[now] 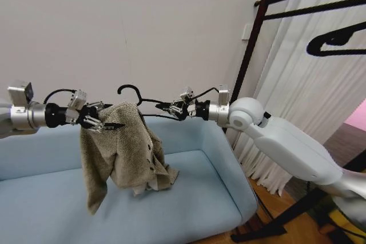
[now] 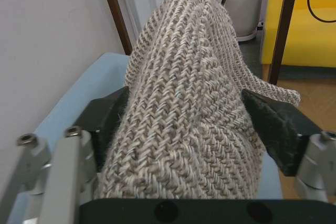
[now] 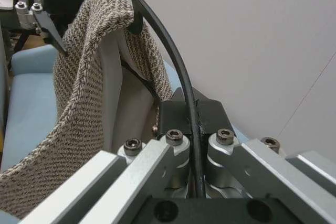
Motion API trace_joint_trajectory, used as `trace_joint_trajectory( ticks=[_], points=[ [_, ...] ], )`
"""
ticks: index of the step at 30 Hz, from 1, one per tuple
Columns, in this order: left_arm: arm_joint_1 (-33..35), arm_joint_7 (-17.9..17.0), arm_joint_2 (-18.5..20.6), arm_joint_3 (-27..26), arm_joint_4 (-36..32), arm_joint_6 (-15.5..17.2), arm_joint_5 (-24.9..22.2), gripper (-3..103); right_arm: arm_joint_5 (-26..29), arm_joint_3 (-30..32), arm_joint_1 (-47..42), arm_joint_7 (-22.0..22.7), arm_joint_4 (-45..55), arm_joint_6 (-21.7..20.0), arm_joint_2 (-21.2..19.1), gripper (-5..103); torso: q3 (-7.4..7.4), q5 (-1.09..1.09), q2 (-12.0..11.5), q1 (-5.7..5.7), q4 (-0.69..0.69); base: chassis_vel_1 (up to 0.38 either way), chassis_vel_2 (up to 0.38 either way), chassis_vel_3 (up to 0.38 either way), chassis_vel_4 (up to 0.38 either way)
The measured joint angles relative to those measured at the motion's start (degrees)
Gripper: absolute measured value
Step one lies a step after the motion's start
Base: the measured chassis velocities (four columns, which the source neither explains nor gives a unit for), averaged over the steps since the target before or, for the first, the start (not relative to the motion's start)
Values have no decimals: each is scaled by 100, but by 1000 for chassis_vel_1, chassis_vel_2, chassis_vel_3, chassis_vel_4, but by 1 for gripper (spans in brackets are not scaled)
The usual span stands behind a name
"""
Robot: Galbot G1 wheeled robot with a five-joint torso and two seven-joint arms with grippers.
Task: Pick up the clothes from the sofa and hang them on the clothes hanger.
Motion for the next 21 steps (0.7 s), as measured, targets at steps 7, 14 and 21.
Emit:
trace_joint_trajectory(
  ticks=[7, 14, 21],
  points=[
    [16, 12, 20, 7, 15, -4, -23, 49, -86, -76, 20, -121, -9, 70, -41, 2, 0, 0, 0, 0, 0, 0, 0, 0, 0],
    [16, 18, 34, 7, 26, -60, -58, 22, -96, -146, 41, -106, 71, 74, -38, 2, 0, 0, -1, 0, 1, 0, 0, 0, 0],
    [-12, -173, 19, -6, -95, -167, -159, 5, -29, -185, 74, -27, 111, 73, -126, 2, 0, 0, -1, 0, 0, 0, 0, 0, 0]
  ],
)
